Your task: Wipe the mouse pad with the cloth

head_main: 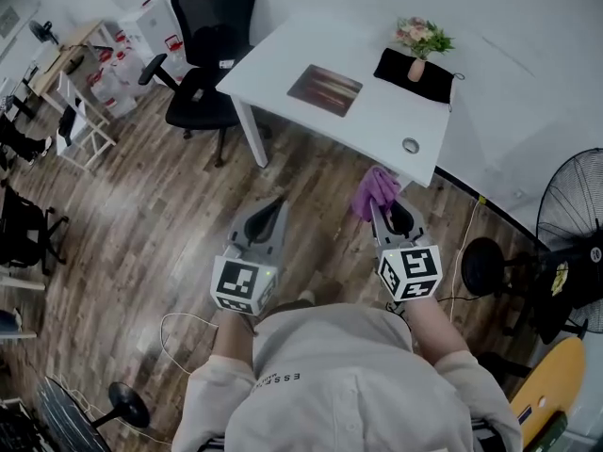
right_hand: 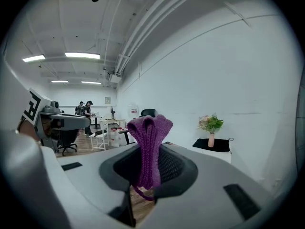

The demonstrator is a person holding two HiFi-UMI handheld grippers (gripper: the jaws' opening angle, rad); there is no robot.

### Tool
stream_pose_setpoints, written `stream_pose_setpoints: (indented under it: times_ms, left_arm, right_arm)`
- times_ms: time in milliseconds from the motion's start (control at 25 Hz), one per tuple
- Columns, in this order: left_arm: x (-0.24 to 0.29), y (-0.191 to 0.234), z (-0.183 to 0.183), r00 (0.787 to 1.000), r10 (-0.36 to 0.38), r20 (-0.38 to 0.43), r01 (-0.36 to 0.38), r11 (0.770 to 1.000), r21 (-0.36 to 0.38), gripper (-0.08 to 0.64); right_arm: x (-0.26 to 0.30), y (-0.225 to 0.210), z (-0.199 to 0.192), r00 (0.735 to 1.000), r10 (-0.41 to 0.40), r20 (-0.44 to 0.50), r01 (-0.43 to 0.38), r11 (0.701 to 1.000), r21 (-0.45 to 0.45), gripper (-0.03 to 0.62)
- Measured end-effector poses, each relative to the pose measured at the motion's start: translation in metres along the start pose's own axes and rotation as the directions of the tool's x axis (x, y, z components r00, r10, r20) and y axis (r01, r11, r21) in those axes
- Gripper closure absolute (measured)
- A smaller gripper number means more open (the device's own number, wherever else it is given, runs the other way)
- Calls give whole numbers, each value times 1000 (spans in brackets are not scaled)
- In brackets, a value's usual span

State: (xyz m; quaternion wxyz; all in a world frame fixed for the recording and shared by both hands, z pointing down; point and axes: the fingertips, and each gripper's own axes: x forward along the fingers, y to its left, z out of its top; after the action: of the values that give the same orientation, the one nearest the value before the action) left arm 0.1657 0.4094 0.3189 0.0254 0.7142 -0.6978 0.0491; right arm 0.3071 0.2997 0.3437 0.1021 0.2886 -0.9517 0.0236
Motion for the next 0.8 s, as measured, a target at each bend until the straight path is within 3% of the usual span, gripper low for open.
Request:
stream_pose_setpoints:
  times_ms: [440,800]
  left_arm:
    - [-3,81,-29,998,41,-54,-43,999,-25,558]
    - [72,139,-31,993,92,-70,-92,996,-2,558]
  right_arm:
    - [80,27,-15,996,7,-84,-4,999,43,503]
    - [182,-4,-8,995,57,-83,-52,997,59,503]
